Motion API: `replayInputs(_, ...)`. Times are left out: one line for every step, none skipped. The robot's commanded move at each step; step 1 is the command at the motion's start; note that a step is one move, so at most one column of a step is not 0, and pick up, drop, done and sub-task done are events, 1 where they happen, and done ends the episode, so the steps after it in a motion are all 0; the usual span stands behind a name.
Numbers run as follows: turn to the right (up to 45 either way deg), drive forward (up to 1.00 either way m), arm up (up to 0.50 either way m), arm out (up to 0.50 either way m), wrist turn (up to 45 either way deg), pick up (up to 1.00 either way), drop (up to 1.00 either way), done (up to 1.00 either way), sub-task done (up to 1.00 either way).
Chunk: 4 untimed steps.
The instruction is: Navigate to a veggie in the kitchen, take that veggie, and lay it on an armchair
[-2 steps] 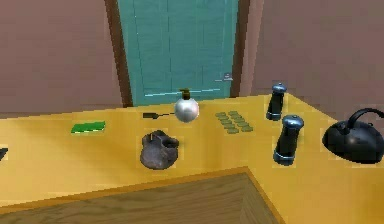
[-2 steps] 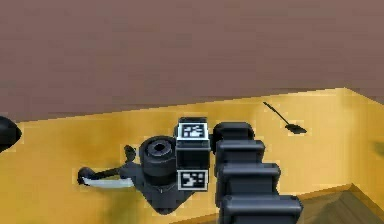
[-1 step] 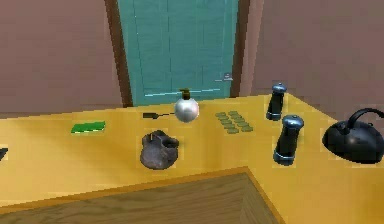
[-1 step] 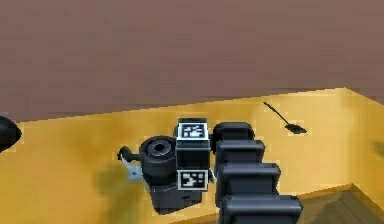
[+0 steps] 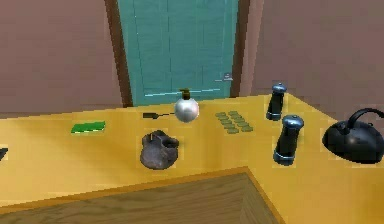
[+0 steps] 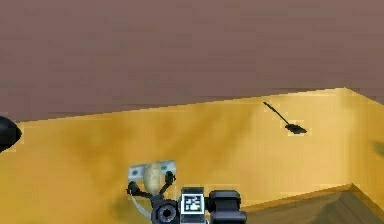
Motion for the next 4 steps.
replayInputs(0.0,0.00,0.00,0.00,0.0,1.00,0.00,0.00,0.00)
replayInputs(0.0,0.00,0.10,0.00,0.0,0.00,0.00,0.00,0.00)
replayInputs(-45.0,0.00,0.00,0.00,0.0,0.00,0.00,0.00,0.00)
replayInputs(-45.0,0.00,0.00,0.00,0.0,0.00,0.00,0.00,0.00)
